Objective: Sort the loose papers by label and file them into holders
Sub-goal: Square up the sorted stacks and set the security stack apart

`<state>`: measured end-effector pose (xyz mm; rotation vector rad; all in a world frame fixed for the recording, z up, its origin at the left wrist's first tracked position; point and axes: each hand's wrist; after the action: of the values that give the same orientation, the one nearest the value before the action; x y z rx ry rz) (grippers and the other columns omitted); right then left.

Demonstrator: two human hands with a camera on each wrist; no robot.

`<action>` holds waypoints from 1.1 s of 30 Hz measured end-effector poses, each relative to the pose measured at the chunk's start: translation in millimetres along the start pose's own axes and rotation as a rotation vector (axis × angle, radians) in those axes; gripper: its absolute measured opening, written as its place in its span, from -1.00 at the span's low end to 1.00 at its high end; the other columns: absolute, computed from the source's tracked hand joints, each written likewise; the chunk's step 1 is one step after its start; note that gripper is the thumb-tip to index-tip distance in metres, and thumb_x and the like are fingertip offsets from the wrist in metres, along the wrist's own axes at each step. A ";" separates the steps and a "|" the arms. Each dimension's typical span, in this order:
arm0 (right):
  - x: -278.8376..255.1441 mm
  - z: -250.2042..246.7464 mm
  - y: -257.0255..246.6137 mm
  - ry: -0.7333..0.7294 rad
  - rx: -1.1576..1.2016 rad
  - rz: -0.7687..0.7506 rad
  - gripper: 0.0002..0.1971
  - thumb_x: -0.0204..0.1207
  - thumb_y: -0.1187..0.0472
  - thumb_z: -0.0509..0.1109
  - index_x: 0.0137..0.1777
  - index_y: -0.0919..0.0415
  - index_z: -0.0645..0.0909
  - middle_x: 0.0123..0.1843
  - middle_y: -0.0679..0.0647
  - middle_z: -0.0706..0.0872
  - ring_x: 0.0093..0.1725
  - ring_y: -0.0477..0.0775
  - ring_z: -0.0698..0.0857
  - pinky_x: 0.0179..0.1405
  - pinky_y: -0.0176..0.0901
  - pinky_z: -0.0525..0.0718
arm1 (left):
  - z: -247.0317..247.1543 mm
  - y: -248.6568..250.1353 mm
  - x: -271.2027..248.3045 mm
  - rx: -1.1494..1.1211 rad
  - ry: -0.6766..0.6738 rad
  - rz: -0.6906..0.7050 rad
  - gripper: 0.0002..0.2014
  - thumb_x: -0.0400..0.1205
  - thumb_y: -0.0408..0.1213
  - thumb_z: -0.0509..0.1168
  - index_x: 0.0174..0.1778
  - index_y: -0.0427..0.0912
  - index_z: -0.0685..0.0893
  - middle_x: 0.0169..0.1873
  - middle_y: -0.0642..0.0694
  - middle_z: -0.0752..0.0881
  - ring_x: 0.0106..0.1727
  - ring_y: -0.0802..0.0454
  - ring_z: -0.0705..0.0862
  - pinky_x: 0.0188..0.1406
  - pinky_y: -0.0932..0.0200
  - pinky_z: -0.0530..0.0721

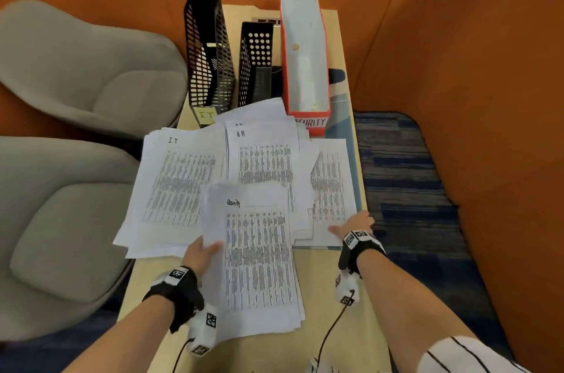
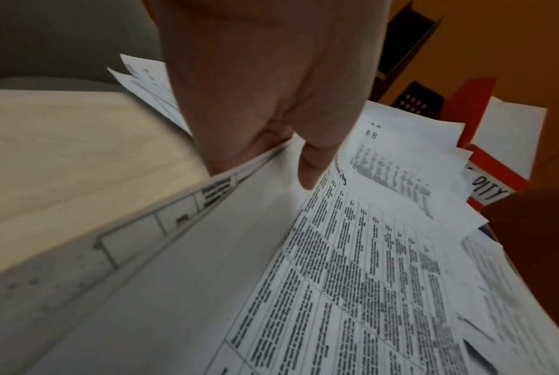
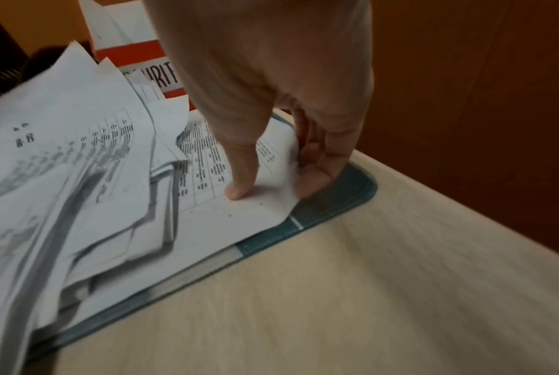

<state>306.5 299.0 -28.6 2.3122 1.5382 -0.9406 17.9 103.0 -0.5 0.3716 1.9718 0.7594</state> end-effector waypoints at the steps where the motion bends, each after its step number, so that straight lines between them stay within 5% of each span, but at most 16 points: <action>1: 1.5 4.1 1.5 -0.002 0.040 -0.030 0.09 0.28 -0.05 0.65 0.60 0.42 0.06 0.51 0.31 0.39 0.44 0.27 0.51 0.34 0.08 0.59 | 2.4 -6.4 4.5 0.042 -0.011 -0.026 -0.62 0.61 -0.37 0.31 0.35 -0.33 0.49 0.24 -0.30 0.65 0.20 -0.25 0.63 0.28 -0.15 0.58; 6: -2.8 -3.0 9.6 0.103 0.275 -0.133 -0.68 0.63 0.30 0.26 0.35 0.36 0.44 0.27 0.35 0.64 0.20 0.36 0.67 -0.04 -0.10 0.58 | 7.4 -32.5 15.0 0.184 -0.074 -0.037 -0.44 0.53 -0.62 0.13 0.49 -0.27 0.36 0.34 -0.28 0.57 0.33 -0.26 0.56 0.40 -0.20 0.51; 10: -26.5 -41.0 28.1 0.475 0.834 -0.092 -0.74 0.71 0.17 0.17 0.28 0.31 0.41 0.16 0.32 0.61 0.13 0.29 0.65 -0.03 0.00 0.57 | 4.4 -34.4 3.5 0.124 -0.011 0.002 -0.56 0.68 -0.43 0.12 0.51 -0.34 0.36 0.44 -0.14 0.49 0.45 -0.22 0.46 0.52 -0.12 0.37; 14: -47.4 -43.5 57.9 0.108 0.972 -0.151 -0.49 0.55 0.05 0.35 0.44 0.28 0.44 0.35 0.33 0.57 0.28 0.35 0.59 0.25 0.08 0.59 | 11.9 -24.2 -6.5 -0.049 -0.032 -0.098 -0.42 0.76 -0.03 -0.01 0.61 -0.34 0.18 0.59 -0.26 0.27 0.60 -0.21 0.25 0.58 -0.11 0.19; 17: -68.5 -14.3 62.6 -0.209 0.984 -0.235 -0.61 0.61 0.16 0.32 0.43 0.15 0.48 0.26 0.11 0.71 0.21 0.17 0.70 0.13 0.07 0.69 | 14.3 -35.8 6.3 -0.268 -0.030 -0.202 -0.16 0.59 0.35 0.04 0.66 -0.15 0.09 0.62 -0.17 0.23 0.62 -0.20 0.24 0.57 -0.20 0.19; 20: -88.9 17.9 60.9 -0.287 0.786 -0.289 -0.72 0.62 0.29 0.33 0.32 0.23 0.54 0.15 0.10 0.75 0.11 0.12 0.74 -0.01 -0.08 0.71 | 13.1 -66.0 29.6 -0.381 -0.107 -0.241 0.11 0.20 0.66 0.11 0.62 0.08 0.22 0.57 -0.04 0.37 0.54 -0.16 0.40 0.54 -0.27 0.28; 22: -95.9 38.7 61.8 -0.288 0.637 -0.345 -0.73 0.61 0.31 0.33 0.30 0.25 0.55 0.19 0.12 0.72 0.14 0.12 0.70 0.08 -0.10 0.67 | 12.8 -73.0 33.9 -0.418 -0.143 -0.241 0.10 0.15 0.68 0.14 0.56 0.11 0.33 0.49 -0.04 0.50 0.46 -0.13 0.50 0.51 -0.27 0.35; 24: -102.1 59.3 61.4 -0.301 0.490 -0.369 -0.68 0.59 0.30 0.34 0.33 0.25 0.55 0.21 0.09 0.70 0.13 0.08 0.67 0.09 -0.12 0.62 | 10.6 -47.9 6.8 -0.409 -0.190 -0.200 0.15 0.13 0.69 0.14 0.60 0.12 0.25 0.57 -0.04 0.38 0.55 -0.10 0.39 0.56 -0.26 0.26; 28: -120.8 93.0 56.7 -0.351 0.312 -0.294 -0.65 0.58 0.22 0.33 0.35 0.24 0.56 0.27 0.12 0.69 0.22 0.13 0.67 0.16 -0.15 0.61 | 18.6 -23.9 -25.6 -0.316 -0.176 -0.101 -0.13 0.55 0.36 0.12 0.66 -0.06 0.06 0.64 -0.09 0.18 0.65 -0.13 0.16 0.61 -0.21 0.13; 31: -124.7 101.1 51.9 -0.396 0.148 -0.265 -0.61 0.53 0.15 0.36 0.33 0.27 0.58 0.25 0.15 0.72 0.20 0.15 0.71 0.08 -0.13 0.70 | 22.7 -36.7 -20.6 -0.187 -0.147 -0.008 -0.20 0.50 0.06 0.42 0.57 -0.24 0.28 0.49 -0.18 0.46 0.54 -0.22 0.41 0.51 -0.15 0.36; 33: -113.9 96.9 47.1 -0.268 0.120 -0.238 -0.51 0.48 0.13 0.44 0.35 0.35 0.47 0.27 0.19 0.66 0.22 0.17 0.67 0.02 -0.12 0.66 | 21.8 -44.7 -13.5 -0.052 -0.089 0.002 -0.49 0.56 -0.44 0.33 0.45 -0.32 0.40 0.36 -0.25 0.58 0.39 -0.23 0.55 0.36 -0.05 0.48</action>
<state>281.6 144.8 -42.2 2.0020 1.7033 -1.3742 45.8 69.5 -28.0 0.3709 1.8650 0.7805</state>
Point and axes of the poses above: each hand's wrist, its own x-axis towards the middle knuckle, its own z-axis out of the palm, y = z × x
